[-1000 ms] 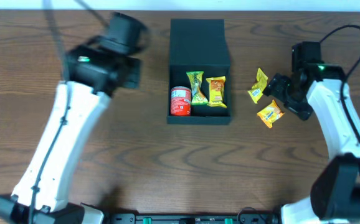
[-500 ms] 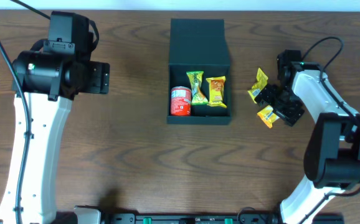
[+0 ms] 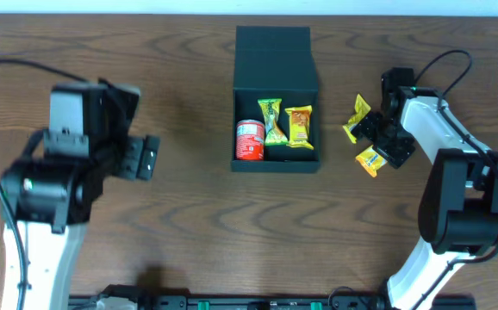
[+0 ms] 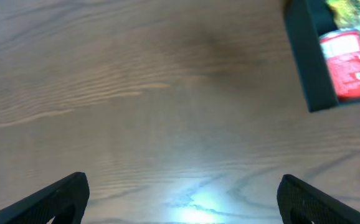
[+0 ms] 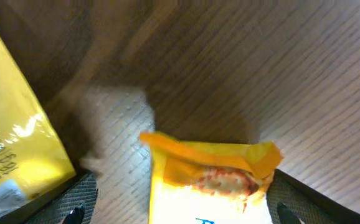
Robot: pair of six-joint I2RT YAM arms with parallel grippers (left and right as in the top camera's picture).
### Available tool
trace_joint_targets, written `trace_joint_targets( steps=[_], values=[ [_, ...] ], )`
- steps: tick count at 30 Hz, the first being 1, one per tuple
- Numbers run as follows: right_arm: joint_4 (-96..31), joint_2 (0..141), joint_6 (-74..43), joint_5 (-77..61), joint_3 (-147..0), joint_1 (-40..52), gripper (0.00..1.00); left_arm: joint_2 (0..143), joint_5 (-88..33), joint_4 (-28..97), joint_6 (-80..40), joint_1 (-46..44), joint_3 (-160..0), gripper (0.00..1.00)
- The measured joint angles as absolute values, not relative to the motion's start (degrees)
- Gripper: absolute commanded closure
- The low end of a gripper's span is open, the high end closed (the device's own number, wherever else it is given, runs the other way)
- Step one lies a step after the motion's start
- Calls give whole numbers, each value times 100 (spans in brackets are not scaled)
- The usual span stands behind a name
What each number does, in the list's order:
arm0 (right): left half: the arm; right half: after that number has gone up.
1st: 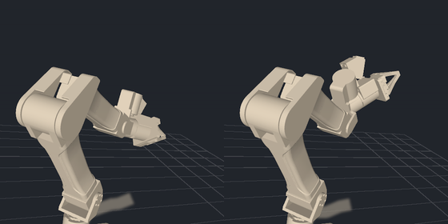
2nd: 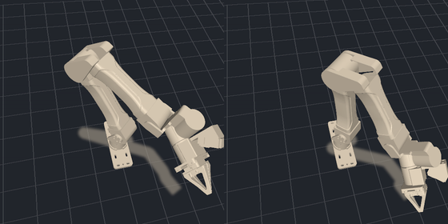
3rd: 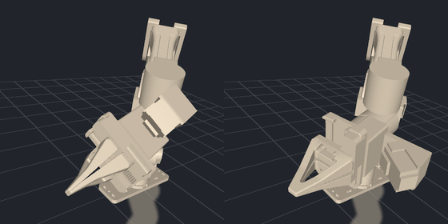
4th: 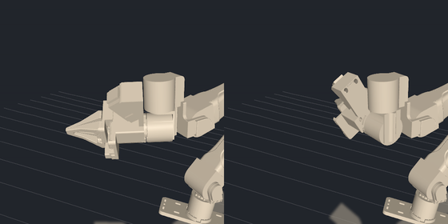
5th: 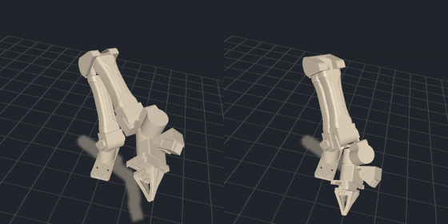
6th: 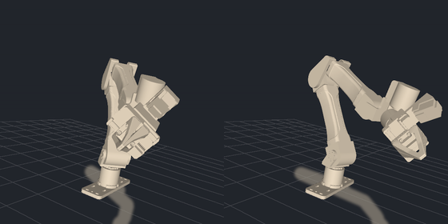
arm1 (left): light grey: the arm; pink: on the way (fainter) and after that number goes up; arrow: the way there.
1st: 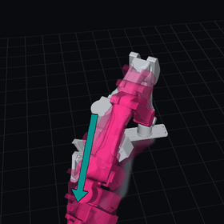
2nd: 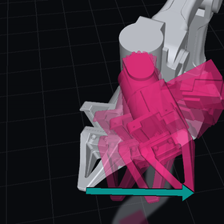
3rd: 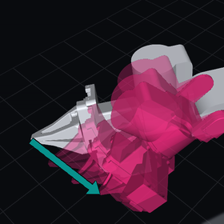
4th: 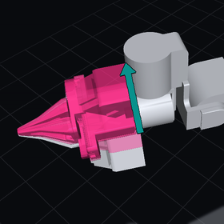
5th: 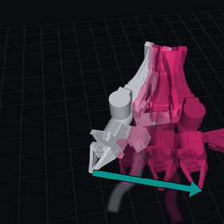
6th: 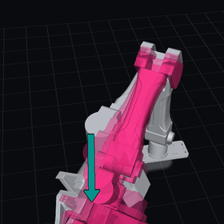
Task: Pack container
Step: 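Withdraw the left arm to the front left of the table, then grasp the yellow Julie's almond cracker packet with the right gripper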
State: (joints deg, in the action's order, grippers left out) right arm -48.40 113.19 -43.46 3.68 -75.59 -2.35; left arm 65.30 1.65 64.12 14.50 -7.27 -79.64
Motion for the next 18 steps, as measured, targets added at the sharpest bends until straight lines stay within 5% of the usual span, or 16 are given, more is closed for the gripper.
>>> trace_joint_targets(
  steps=[18],
  values=[
    [-4772, 11319, -3610, 255, -7561, -235, 20, 5470, -1599, 7242, 1752, -727, -7185, 5]
  ],
)
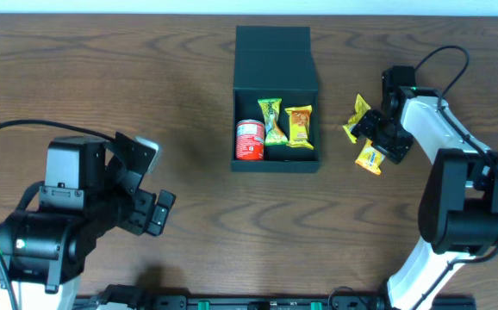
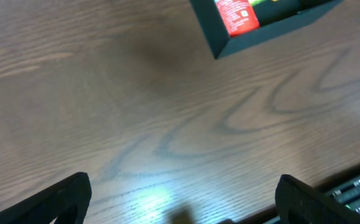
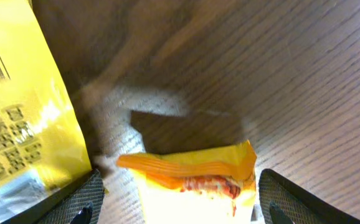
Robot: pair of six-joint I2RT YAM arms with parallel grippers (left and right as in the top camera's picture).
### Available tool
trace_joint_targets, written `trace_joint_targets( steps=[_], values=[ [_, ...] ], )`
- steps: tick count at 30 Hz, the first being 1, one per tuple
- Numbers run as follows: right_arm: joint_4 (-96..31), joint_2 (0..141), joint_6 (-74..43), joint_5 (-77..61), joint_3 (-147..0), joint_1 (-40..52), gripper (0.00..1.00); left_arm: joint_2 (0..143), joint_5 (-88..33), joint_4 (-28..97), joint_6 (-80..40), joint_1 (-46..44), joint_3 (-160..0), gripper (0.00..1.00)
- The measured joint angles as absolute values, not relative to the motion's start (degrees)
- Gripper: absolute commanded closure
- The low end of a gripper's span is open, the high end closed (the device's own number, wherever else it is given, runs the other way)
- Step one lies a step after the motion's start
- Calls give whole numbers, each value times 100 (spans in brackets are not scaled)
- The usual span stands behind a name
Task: Pack container
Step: 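Grasp the yellow Julie's almond cracker packet with the right gripper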
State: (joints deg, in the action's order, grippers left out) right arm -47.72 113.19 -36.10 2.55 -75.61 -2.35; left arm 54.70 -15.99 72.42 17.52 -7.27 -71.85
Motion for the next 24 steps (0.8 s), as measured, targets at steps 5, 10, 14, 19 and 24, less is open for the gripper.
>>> trace_joint_targets(
  steps=[5, 10, 14, 19, 24],
  values=[
    [-5070, 11319, -3361, 207, -7561, -235, 21, 5384, -1658, 7269, 1806, -727, -7185, 5],
    [-5011, 11319, -3181, 189, -7516, -235, 28, 5378, -1669, 7319, 1806, -727, -7185, 5],
    [-4602, 11319, -3002, 93, -7194, -235, 29, 5378, -1844, 7352, 1828, -727, -7185, 5],
    [-4261, 11131, -2840, 73, -6906, -233, 33, 5374, -1981, 7380, 1833, -727, -7183, 5],
    [-4202, 11087, -2598, 132, -6827, -235, 48, 5371, -2051, 7537, 1831, -727, -7183, 4]
  ],
)
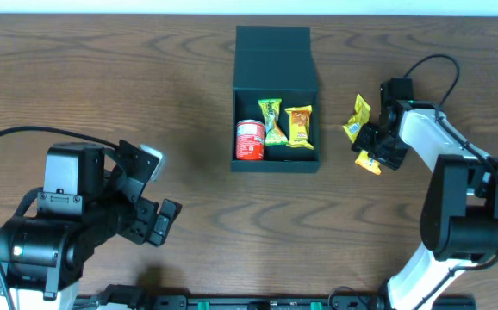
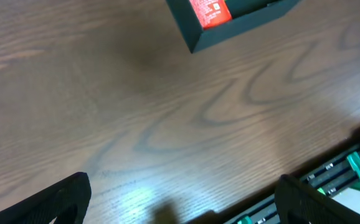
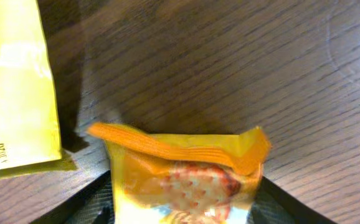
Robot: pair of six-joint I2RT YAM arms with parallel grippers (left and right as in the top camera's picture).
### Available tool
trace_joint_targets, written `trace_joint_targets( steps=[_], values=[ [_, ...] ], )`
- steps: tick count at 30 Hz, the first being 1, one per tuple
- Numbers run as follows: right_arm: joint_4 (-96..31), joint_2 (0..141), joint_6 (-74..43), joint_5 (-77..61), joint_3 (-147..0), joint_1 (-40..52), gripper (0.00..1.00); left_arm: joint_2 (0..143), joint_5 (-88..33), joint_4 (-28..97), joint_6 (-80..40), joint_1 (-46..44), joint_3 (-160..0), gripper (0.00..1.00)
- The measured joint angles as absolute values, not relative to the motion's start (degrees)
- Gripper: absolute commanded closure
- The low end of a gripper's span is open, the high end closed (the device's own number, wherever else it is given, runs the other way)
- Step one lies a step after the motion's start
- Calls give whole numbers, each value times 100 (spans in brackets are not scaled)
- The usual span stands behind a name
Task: Pack container
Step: 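Grasp the yellow Julie's almond cracker packet with the right gripper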
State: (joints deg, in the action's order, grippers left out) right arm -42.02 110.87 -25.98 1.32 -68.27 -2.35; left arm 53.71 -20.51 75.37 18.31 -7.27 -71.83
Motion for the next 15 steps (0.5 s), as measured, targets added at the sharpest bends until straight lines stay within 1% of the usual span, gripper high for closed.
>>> trace_joint_targets(
  steps=[2, 11, 15],
  values=[
    [-4189, 11083, -2504, 178, -6814, -237, 54, 5371, -2064, 7577, 1831, -727, -7183, 5],
    [-4263, 11072, -2215, 200, -6816, -237, 58, 5371, -2108, 7607, 1831, -727, -7183, 5],
    [-4392, 11050, -2130, 193, -6814, -233, 58, 5374, -2108, 7607, 1831, -727, -7183, 5]
  ],
)
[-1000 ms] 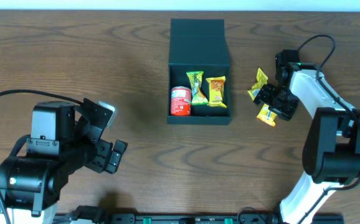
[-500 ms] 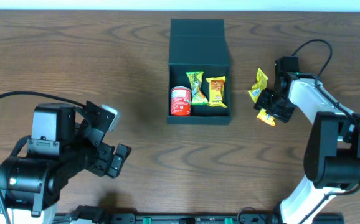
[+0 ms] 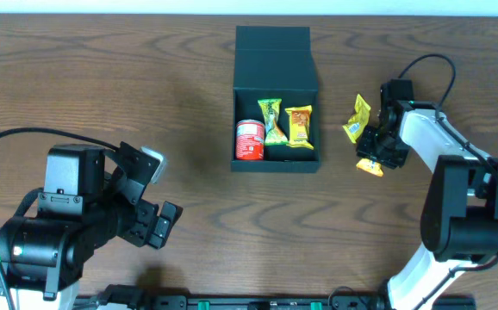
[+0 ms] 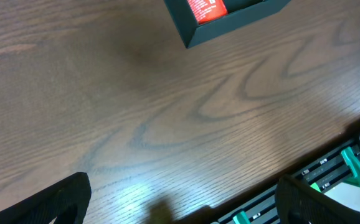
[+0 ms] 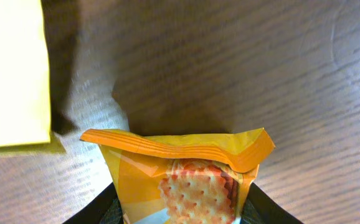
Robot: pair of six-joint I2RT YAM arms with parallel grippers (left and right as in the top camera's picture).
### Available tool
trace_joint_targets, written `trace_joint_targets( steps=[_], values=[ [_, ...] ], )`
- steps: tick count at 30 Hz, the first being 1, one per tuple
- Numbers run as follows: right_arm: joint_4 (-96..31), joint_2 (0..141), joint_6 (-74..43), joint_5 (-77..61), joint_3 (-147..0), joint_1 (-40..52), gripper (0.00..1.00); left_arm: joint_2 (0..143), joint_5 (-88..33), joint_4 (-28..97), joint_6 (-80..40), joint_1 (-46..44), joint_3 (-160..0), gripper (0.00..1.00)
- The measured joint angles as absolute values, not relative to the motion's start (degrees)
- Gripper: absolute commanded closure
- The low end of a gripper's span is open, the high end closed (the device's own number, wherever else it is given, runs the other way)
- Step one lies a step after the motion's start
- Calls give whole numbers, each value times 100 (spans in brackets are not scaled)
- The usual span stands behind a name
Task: Pack container
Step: 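Grasp the yellow Julie's almond cracker packet with the right gripper, then carry the cracker packet with the right gripper over the box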
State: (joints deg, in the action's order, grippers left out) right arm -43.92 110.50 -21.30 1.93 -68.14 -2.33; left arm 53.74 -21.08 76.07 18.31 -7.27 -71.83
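The black box (image 3: 275,60) stands open at the table's back middle, holding a red can (image 3: 249,139), a green packet (image 3: 271,120) and an orange packet (image 3: 299,126). To its right, my right gripper (image 3: 376,157) is shut on an orange cracker packet (image 5: 180,180), its fingers (image 5: 99,210) pressing both sides. A yellow packet (image 3: 358,119) lies just beyond it and shows at the left edge of the right wrist view as the yellow packet (image 5: 12,74). My left gripper (image 3: 152,226) hangs open and empty over the front left of the table.
The left wrist view shows bare wood, the box's corner with the red can (image 4: 203,7) at the top, and the table's front edge with a black rail (image 4: 317,174) at the lower right. A cable loops behind the right arm (image 3: 430,129).
My right gripper's fingers have shut against the sides of the cracker packet, which now casts a shadow on the wood beneath it. The left arm has barely shifted towards the table's front edge.
At first my left gripper was beside the box's left, and my right gripper stood wide open over the cracker packet. The left arm then drew back to the front left. The right fingers narrowed around the packet and now grip it.
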Motion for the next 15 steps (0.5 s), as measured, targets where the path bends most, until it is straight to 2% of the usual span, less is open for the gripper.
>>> trace_joint_targets(
  steps=[11, 15],
  values=[
    [-5264, 10460, -1793, 257, -6785, 220, 59, 5374, -1846, 7603, 1831, -727, -7183, 5],
    [-5907, 10215, -1413, 338, -7478, 711, 59, 5374, -1796, 7476, 1833, -727, -7183, 5]
  ],
)
